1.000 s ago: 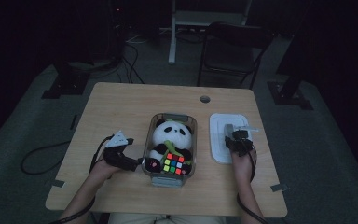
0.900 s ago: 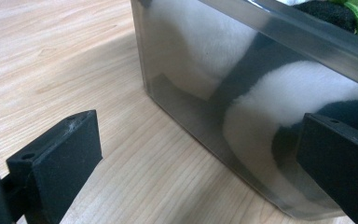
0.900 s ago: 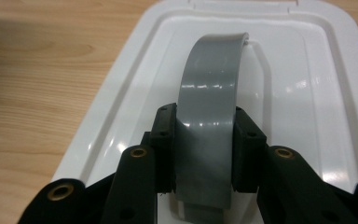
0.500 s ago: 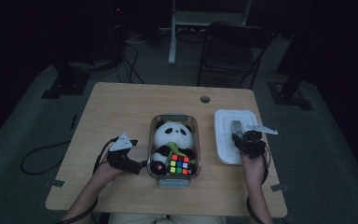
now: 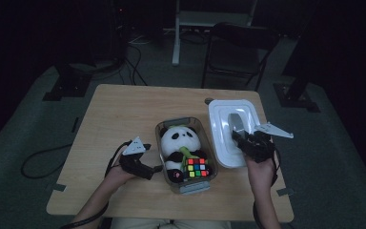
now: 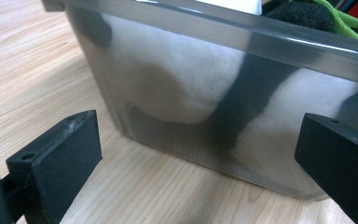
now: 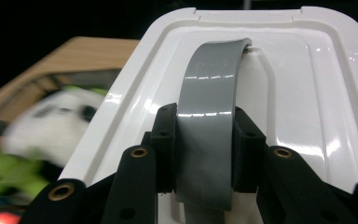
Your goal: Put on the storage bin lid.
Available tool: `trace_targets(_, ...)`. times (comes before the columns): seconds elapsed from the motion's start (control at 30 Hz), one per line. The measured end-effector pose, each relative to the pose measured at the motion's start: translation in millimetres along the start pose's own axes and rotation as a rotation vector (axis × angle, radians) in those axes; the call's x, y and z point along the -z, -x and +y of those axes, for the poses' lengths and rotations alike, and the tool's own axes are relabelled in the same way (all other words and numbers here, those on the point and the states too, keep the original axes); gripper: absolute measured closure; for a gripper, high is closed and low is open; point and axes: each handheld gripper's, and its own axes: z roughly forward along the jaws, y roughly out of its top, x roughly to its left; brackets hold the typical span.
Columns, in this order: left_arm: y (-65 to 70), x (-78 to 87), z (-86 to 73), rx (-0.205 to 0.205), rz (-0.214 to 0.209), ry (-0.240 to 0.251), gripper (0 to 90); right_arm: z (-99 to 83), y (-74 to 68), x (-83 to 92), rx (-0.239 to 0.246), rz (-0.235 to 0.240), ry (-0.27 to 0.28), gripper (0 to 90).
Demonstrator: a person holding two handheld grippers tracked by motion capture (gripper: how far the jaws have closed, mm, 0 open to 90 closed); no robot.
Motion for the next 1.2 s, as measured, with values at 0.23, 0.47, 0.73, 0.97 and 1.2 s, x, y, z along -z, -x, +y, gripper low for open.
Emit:
trace_targets(0.23, 7.4, -12.1, 6.5, -0.016, -0.03, -0.009, 1.0, 7.9, -26.4, 9.9, 0.043, 0.096, 0.009, 68.0)
trace_targets(0.47, 17.6, -26.3, 13.1, -0.034, -0.072, -0.014, 1.0, 8.4, -54.7, 2.5, 0.097, 0.213, -0.037, 68.0)
trace_targets(0.73, 12.0, -18.0, 6.5, 0.004, -0.035, -0.008, 1.1, 1.7, -73.5, -22.6, 0.136, 0.306, -0.142, 68.0)
trace_targets(0.97, 11.6, -11.9, 5.2, 0.006, -0.028, -0.005, 1.1, -2.3, -79.4, -35.8, 0.15, 0.32, -0.184, 68.0)
trace_targets(1.2, 11.7, -8.8, 3.9, 0.009, -0.024, -0.008, 1.1, -1.4, -79.4, -43.3, 0.152, 0.334, -0.218, 67.9)
